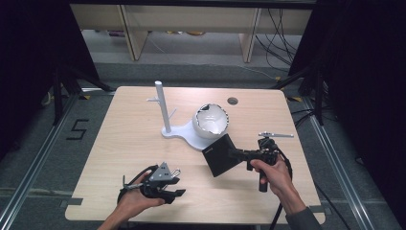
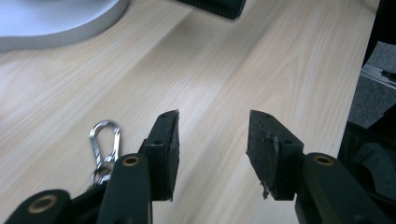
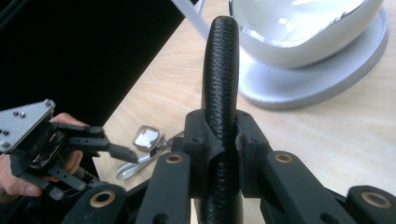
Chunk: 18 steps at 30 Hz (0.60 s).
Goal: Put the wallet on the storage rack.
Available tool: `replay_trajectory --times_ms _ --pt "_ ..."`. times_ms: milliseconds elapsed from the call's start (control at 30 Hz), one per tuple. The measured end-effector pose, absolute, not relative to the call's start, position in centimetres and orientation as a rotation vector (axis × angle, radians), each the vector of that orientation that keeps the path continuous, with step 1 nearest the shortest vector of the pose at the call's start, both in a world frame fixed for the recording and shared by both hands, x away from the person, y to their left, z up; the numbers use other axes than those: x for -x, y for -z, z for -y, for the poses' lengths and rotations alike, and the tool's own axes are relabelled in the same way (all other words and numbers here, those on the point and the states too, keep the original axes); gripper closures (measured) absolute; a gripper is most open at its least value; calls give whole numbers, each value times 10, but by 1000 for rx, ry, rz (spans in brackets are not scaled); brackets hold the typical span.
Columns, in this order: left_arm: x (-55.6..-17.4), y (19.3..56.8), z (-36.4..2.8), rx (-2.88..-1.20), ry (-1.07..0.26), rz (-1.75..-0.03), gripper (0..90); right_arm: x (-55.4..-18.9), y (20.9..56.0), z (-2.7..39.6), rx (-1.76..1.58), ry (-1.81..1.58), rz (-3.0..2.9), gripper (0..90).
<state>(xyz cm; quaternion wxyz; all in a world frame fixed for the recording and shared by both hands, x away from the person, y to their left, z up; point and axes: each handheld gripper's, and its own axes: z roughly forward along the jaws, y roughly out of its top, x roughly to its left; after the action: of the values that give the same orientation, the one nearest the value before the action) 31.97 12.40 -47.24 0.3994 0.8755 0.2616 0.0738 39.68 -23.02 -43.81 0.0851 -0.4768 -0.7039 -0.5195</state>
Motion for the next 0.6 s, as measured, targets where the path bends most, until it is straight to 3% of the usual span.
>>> replay_trajectory --times_ms 333,600 --pt "-308 475 -163 -2189 -209 -745 502 -419 413 240 1433 1610 2147 779" --pt "-302 479 -182 -2172 -219 -811 408 -443 385 250 1488 1632 2151 778"
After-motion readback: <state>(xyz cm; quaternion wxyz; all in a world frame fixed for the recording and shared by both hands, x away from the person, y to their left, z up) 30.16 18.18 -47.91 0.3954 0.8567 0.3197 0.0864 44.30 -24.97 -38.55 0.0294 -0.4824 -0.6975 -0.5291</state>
